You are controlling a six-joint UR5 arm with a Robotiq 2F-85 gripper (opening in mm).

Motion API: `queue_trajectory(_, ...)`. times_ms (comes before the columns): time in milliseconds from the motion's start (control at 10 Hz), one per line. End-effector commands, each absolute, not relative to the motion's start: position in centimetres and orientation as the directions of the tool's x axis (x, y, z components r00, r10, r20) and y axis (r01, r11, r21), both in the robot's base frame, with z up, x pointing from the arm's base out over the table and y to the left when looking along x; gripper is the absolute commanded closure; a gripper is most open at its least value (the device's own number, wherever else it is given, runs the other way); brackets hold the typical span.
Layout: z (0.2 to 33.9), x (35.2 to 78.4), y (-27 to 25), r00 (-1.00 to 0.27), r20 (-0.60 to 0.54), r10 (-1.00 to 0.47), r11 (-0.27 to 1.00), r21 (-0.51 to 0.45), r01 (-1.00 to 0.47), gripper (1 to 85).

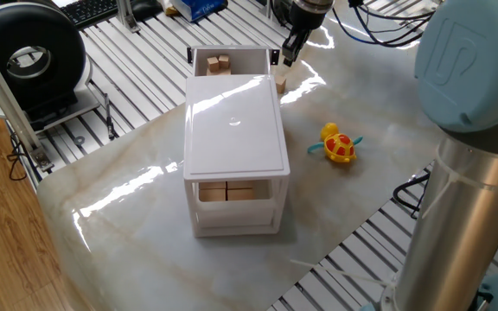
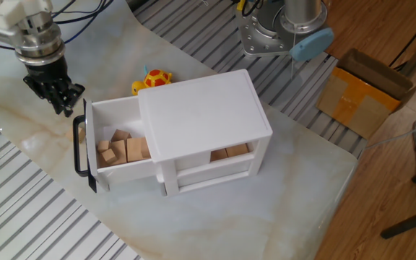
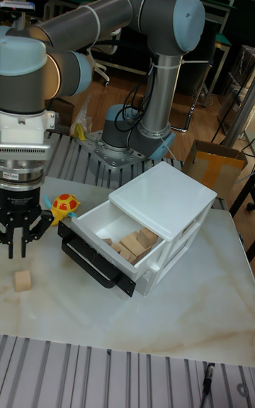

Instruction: Take something out of a drawer

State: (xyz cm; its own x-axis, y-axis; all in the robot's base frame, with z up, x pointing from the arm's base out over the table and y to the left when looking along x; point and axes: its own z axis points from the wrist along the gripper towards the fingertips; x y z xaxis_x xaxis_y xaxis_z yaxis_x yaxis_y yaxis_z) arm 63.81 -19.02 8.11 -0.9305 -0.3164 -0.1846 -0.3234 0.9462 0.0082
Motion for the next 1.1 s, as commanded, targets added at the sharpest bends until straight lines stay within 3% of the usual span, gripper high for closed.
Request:
queue_trajectory(0,7.9,64.5,-19.2,-0.928,-0.198,-0.315,0.947,0.002,-0.322,84.7)
queue_trajectory(1000,6.5,65.4,-20.1,-0.937,-0.191,-0.292,0.956,-0.032,-0.291,84.7)
